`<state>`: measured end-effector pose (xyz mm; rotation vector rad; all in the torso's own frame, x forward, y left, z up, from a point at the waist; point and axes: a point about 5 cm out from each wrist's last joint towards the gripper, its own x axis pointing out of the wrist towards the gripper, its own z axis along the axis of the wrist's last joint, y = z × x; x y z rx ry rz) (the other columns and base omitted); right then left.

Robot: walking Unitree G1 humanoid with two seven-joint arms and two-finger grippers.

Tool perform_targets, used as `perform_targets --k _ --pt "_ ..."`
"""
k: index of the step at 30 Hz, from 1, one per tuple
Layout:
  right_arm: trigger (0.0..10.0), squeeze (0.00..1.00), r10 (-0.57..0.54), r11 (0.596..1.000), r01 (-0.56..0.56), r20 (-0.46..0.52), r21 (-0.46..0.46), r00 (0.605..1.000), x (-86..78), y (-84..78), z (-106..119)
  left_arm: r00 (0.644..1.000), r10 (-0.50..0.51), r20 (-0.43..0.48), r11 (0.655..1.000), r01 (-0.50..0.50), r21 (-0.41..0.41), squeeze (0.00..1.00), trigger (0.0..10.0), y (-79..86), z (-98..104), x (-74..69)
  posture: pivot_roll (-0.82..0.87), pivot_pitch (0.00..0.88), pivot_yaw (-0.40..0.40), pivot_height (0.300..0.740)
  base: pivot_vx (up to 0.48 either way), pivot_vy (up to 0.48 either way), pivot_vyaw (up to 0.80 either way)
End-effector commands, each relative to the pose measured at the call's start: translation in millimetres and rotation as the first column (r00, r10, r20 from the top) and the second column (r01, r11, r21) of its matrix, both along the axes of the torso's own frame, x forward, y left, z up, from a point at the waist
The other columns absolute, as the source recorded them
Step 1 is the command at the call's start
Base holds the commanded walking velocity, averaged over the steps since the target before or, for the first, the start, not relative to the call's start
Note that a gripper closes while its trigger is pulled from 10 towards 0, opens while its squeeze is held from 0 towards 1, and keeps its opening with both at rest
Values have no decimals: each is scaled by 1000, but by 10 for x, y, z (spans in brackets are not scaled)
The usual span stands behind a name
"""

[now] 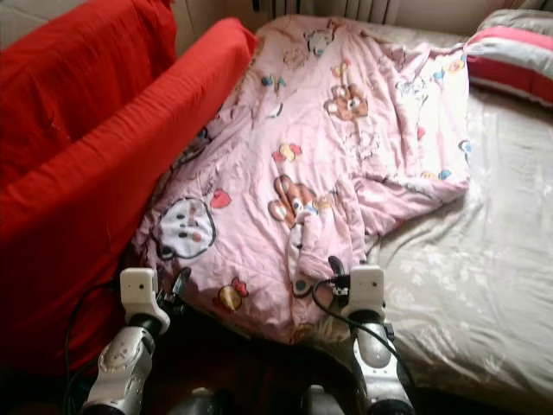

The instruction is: Clean up the room

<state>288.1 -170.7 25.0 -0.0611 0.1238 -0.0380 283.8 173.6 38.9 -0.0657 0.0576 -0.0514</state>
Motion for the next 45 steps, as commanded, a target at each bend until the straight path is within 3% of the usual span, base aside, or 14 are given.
perform_targets --k 1,29,45 --pt "10000 0 -19 1000 19 -43 12 999 -55 -19 -84 999 11 -32 1000 -11 -5 0 10000 23 -70 -62 -66 186 25 638 0 0 0" --pt "10000 0 -12 1000 12 -38 14 999 -31 17 -71 998 -14 -59 1000 14 -6 0 10000 0 -83 -55 -61 212 22 638 0 0 0" --pt "10000 0 -44 998 46 -45 35 998 -22 -29 -73 998 -17 -58 1000 16 -13 0 10000 -20 -76 -48 -61 226 21 638 278 0 0"
